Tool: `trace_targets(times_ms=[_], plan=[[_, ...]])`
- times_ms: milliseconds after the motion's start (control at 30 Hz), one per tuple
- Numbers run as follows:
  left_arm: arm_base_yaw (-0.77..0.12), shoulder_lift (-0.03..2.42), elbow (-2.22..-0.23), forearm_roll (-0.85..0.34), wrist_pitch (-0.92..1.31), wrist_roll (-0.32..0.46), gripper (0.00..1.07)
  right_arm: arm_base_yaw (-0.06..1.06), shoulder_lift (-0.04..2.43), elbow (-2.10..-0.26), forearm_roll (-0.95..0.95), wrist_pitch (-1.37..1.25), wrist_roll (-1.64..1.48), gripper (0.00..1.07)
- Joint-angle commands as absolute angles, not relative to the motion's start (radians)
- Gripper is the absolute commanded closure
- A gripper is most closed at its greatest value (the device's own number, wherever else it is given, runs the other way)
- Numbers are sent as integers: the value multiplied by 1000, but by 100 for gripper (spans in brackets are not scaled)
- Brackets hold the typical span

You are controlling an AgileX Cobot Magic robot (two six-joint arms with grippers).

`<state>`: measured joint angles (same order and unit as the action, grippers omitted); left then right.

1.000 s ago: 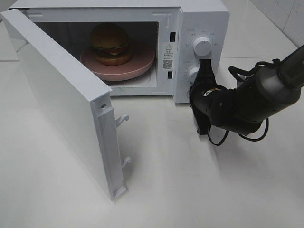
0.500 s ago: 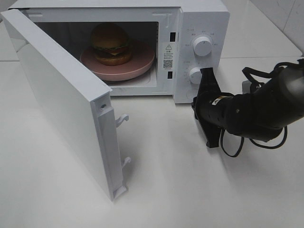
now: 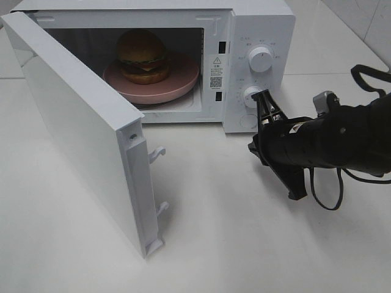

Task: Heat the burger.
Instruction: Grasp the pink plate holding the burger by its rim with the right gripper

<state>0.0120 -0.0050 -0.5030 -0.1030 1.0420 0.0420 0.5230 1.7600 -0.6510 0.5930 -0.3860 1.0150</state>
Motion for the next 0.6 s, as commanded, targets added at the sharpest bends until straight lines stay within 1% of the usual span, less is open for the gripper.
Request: trace_targets(times_ms=[33,67,167,233,367,533,600], plan=[[13,-24,-499,-107,1037,44,17,518,1713,-650,566,-276,867,106],[13,-24,-499,-107,1037,44,17,515,1693,-650,546,-227,794,106],[13,-24,-499,-107,1037,44,17,515,1684,-650,544,-203,747,106],[13,-24,-499,-107,1037,44,17,515,1653,-650,526,-106,574,106],[13,-24,-499,-107,1037,44,17,515,1622,-650,522,-40,466,106],[13,-24,-499,-107,1037,44,17,515,1530,-650,522,87,227,106],[13,-24,-499,-107,1037,44,17,515,1518,-651,522,107,196,106]])
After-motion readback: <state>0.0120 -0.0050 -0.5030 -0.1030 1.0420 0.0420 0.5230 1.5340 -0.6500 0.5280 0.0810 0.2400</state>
